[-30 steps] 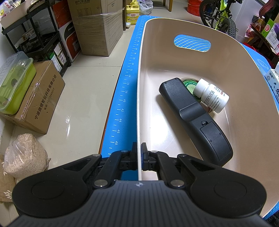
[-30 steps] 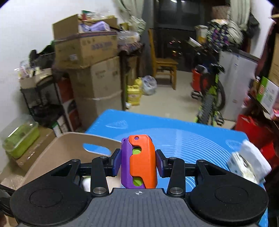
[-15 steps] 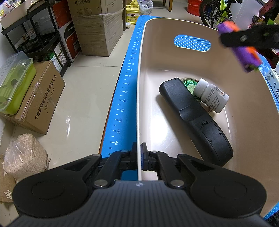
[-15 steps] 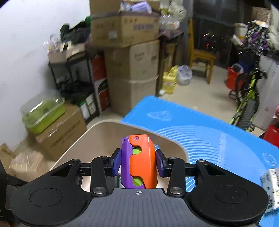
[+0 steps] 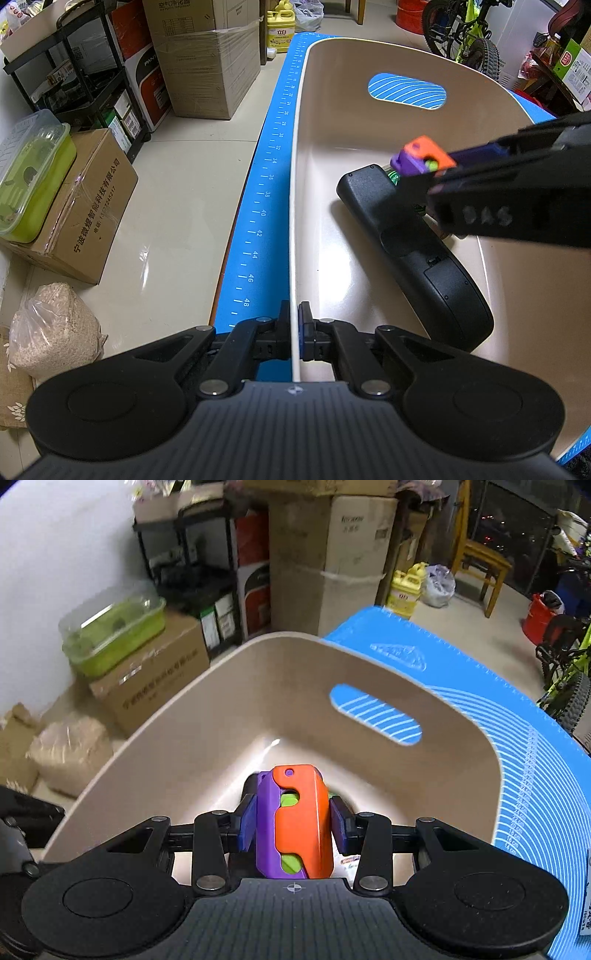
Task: Organize rigid objects
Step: 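Carry the orange-purple toy into the basket and open the right tool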
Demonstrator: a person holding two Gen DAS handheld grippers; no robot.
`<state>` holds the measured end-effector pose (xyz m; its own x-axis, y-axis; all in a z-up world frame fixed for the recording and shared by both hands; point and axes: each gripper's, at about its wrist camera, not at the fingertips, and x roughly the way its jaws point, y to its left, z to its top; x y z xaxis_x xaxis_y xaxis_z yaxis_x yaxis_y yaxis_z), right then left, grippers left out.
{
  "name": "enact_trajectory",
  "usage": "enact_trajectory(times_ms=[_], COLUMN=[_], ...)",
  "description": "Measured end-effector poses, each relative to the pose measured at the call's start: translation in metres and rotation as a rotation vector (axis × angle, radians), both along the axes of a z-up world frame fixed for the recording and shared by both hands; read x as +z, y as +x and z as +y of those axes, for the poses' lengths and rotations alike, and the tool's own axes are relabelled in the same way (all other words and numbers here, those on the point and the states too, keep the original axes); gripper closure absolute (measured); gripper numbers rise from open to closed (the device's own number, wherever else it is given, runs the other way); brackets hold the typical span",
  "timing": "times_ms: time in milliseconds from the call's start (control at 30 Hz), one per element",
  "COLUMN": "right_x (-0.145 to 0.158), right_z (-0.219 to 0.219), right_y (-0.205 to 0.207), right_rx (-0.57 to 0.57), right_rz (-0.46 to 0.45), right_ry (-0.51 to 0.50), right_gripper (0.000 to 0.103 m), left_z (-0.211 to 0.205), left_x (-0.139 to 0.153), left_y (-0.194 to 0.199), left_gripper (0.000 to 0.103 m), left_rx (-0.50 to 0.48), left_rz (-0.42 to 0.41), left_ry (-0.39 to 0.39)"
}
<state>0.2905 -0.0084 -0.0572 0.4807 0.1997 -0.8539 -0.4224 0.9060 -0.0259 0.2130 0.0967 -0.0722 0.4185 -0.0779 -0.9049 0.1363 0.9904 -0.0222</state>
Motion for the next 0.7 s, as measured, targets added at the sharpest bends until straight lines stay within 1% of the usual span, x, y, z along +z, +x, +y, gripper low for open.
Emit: enact_trajectory(times_ms=[133,200,433,500,700], right_x=[-0.0086,-0.0099,-0.0093,-0.008,-0.0067], right_z=[0.0024,0.004,0.0074,0.006,0.0038], right_y=[0.0017,0.0012,0.002,0.0017,0.0006], right_rx=[-0.001,0.005,0.019,0.02,0.022], right_rz=[0.024,0.011,0.012,0.009,0.011], right_ry=[-0.026,-0.042,-0.049,-0.052,-0.052], right_gripper=[0.055,0.054,0.055,0.053,0.051], left_z=[-0.0001,-0.0001,0.0008,0.0005,0.0007], left_x=[0.0,0.0,0.001,0.0007,0.0013], left_y=[0.0,-0.0001,0.001,0.0013,0.0016], left_gripper=[0.098,0.098,0.098,0.098,0.098], left_rx=[0.0,0.0,-0.001,0.0,0.0], left_rz=[0.0,0.0,-0.001,0.0,0.0], left_ry=[0.001,0.001,0.003,0.002,0.001])
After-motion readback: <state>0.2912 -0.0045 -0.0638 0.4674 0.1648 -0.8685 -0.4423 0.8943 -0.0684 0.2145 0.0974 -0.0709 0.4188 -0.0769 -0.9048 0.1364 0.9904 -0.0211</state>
